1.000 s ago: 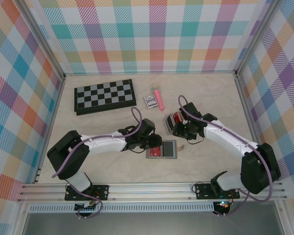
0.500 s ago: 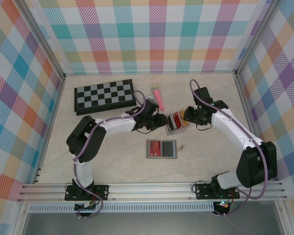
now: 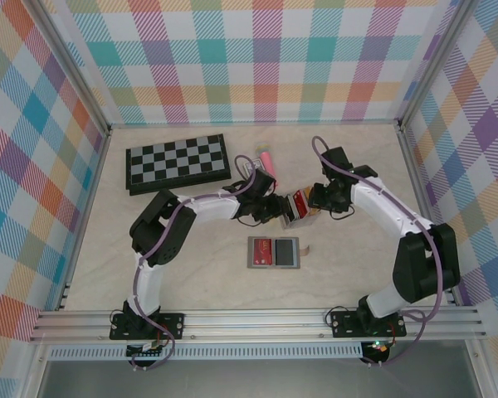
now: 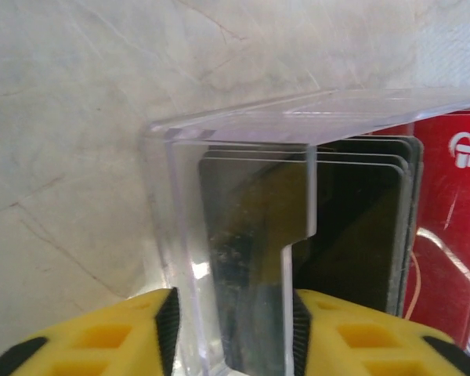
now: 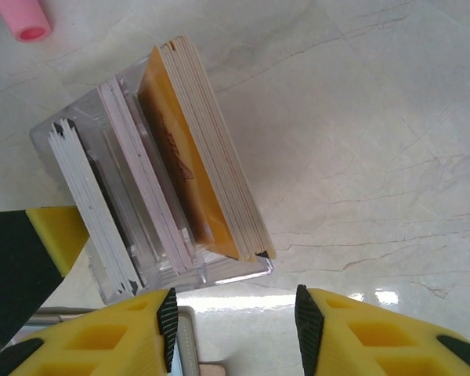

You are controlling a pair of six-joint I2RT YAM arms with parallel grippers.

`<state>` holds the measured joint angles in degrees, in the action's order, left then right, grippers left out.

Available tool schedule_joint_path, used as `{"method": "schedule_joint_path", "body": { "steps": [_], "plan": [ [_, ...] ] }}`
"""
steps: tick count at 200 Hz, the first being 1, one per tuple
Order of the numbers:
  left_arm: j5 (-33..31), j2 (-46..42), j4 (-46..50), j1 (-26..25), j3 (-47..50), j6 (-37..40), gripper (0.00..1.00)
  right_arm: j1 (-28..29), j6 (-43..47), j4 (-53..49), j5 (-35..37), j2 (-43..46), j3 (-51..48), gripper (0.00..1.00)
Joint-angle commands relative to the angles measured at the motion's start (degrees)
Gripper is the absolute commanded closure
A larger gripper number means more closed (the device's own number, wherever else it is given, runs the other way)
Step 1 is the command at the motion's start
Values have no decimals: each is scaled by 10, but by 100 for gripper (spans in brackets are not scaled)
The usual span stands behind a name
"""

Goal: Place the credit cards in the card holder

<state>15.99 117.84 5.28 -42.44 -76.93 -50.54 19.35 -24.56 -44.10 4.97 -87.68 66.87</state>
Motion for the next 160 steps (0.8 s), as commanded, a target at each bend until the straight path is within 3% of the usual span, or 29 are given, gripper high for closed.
{"method": "schedule_joint_path", "body": {
  "steps": [1, 48, 160],
  "plan": [
    [-9, 11, 49, 5, -4, 18, 64, -1, 32, -23, 24, -19, 31, 53],
    [-41, -13, 94, 11, 9, 63, 72, 6, 87, -39, 1, -58, 71, 52],
    [-29, -26, 95, 14, 15, 75, 72, 29, 108, -55, 31, -151, 129, 49]
  ]
}}
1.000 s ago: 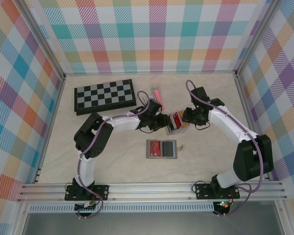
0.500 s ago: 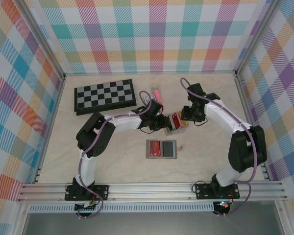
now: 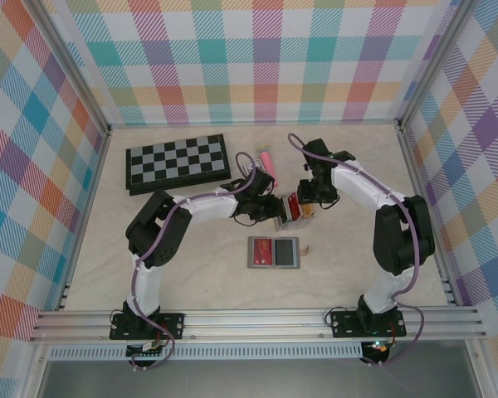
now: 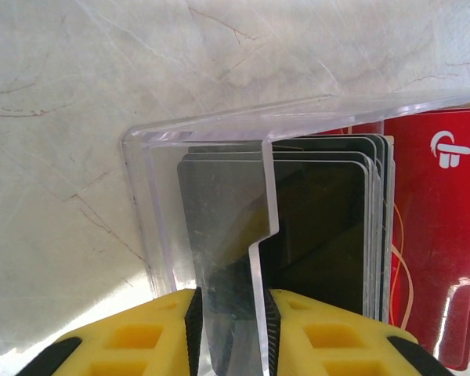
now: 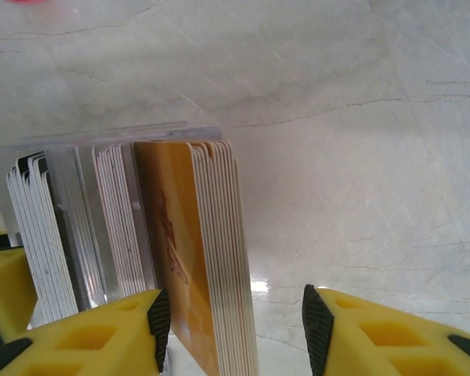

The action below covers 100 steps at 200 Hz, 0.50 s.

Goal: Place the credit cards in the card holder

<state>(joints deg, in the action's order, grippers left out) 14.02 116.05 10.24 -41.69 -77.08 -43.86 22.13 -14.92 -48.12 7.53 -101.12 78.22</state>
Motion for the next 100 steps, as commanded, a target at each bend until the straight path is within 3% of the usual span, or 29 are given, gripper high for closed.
{"method": "schedule_joint_path", "body": {
  "steps": [1, 100],
  "plan": [
    [-9, -8, 46, 7, 17, 8, 72, 1, 11, -15, 7, -18, 16, 49],
    [-11, -16, 43, 7, 27, 5, 72, 7, 16, -41, 82, -21, 44, 50]
  ]
}}
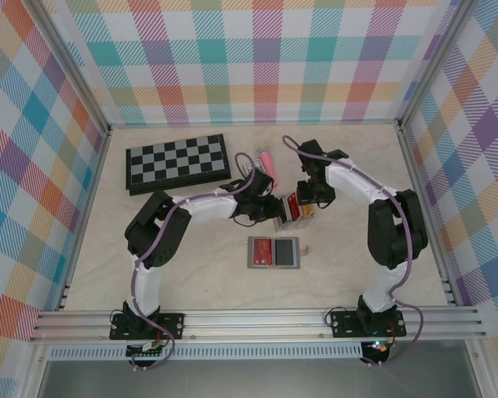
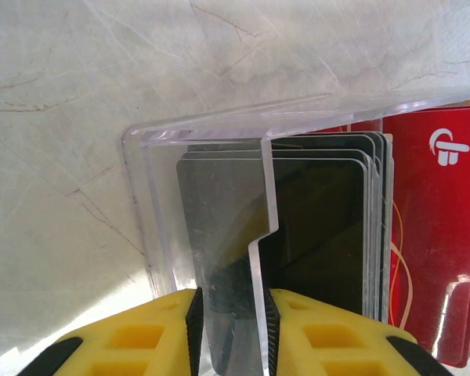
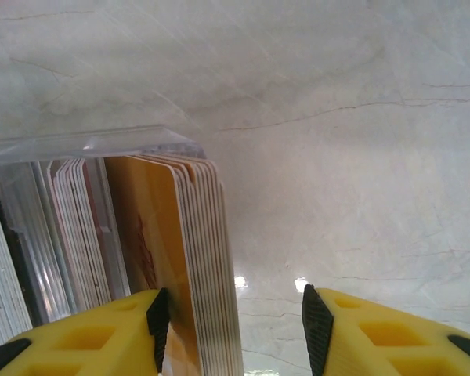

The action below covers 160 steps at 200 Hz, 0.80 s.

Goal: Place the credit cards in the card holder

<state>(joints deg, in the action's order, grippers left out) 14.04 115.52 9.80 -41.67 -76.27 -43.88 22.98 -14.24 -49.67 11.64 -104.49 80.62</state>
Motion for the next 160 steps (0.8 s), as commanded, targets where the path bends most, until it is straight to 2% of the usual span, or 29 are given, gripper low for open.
{"method": "schedule_joint_path", "body": {
  "steps": [1, 54, 151, 160],
  "plan": [
    [-11, -10, 47, 7, 20, 5, 72, -1, 10, -26, 41, 13, 20, 50],
    [-8, -8, 43, 7, 21, 4, 72, 1, 12, -25, 15, 23, 22, 55],
    [-4, -9, 38, 7, 26, 0, 73, 8, 14, -33, 22, 35, 33, 79],
    [-4, -10, 38, 6, 27, -1, 73, 8, 14, -34, 21, 37, 33, 83]
  ]
}}
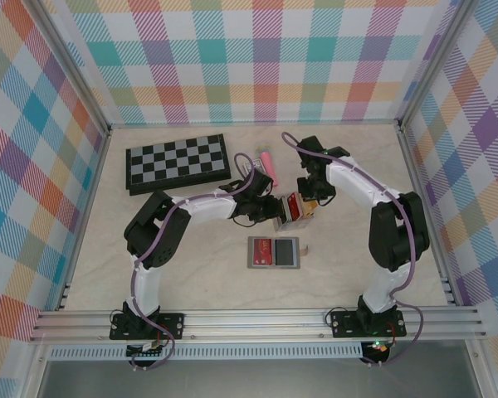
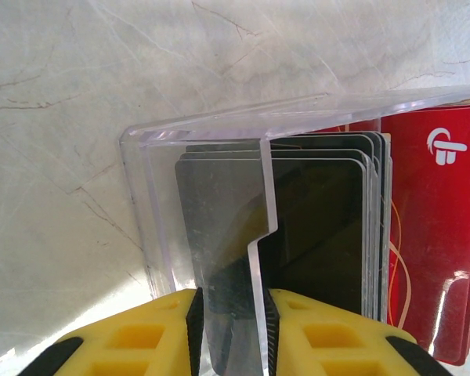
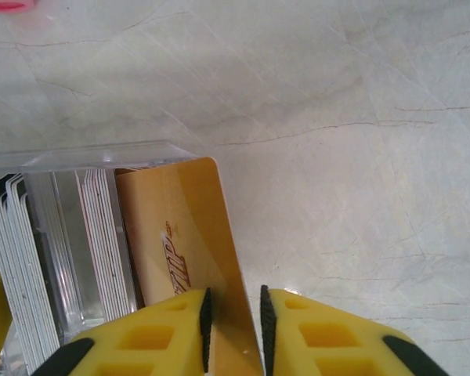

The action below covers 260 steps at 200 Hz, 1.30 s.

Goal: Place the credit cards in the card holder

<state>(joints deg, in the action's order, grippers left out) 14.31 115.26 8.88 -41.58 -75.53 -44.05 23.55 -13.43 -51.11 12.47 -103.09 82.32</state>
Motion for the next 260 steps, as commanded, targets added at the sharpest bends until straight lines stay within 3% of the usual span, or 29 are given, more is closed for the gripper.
{"method": "schedule_joint_path", "body": {
  "steps": [1, 42, 113, 176, 191, 214, 260],
  "plan": [
    [-7, -7, 47, 5, 19, 1, 73, 3, 6, -20, 13, 23, 16, 84],
    [-8, -8, 47, 6, 21, 1, 73, 3, 3, -24, -8, 43, 20, 91],
    [-4, -25, 42, 6, 20, -1, 70, 2, -44, 15, -104, 123, -28, 98],
    [-6, -105, 18, 10, 47, -13, 51, -12, -133, 137, -183, 247, -147, 100],
    [14, -138, -29, 18, 77, -38, 46, -22, -159, 169, -219, 272, -172, 100],
    [81, -179, -183, 42, 144, -111, 40, -34, -196, 212, -272, 294, -199, 99],
    [192, -161, -373, 61, 158, -197, 37, -61, -265, 304, -383, 306, -235, 97]
  ]
}}
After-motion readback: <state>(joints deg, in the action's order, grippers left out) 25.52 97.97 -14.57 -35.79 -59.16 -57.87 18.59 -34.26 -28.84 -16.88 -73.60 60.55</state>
